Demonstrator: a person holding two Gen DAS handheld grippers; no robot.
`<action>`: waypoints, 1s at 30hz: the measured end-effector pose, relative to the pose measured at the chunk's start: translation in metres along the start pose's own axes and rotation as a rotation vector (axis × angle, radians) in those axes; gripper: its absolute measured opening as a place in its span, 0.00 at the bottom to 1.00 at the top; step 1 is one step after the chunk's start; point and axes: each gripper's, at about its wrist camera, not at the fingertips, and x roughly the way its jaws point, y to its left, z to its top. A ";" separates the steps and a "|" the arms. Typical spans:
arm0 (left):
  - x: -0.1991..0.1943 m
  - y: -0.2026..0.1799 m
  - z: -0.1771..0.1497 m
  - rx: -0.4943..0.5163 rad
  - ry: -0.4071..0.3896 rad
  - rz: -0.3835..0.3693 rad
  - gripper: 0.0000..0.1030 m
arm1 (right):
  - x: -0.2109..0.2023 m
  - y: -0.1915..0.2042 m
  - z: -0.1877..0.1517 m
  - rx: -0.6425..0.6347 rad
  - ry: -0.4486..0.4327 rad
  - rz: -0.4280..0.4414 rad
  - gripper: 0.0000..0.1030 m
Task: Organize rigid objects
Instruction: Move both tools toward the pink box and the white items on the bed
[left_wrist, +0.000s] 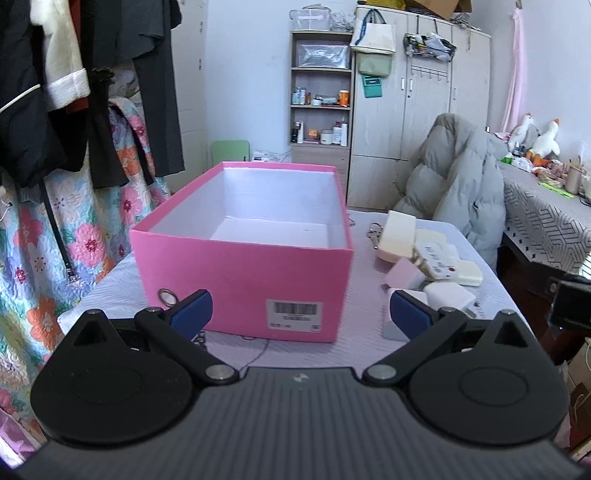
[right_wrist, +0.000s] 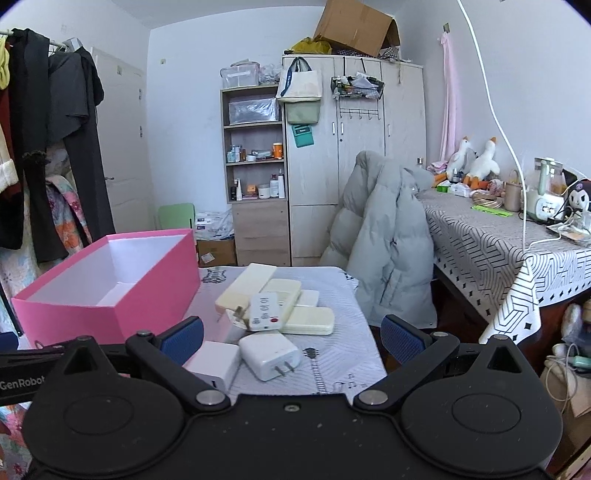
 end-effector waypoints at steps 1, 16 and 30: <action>-0.001 -0.002 -0.001 0.004 0.001 -0.003 1.00 | 0.000 -0.001 0.000 0.000 0.001 0.000 1.00; -0.002 -0.007 0.000 0.003 0.011 -0.004 1.00 | -0.004 0.000 0.000 -0.017 -0.017 0.025 1.00; 0.002 -0.014 -0.003 -0.017 0.098 -0.007 1.00 | 0.000 -0.011 0.002 -0.002 0.040 0.000 1.00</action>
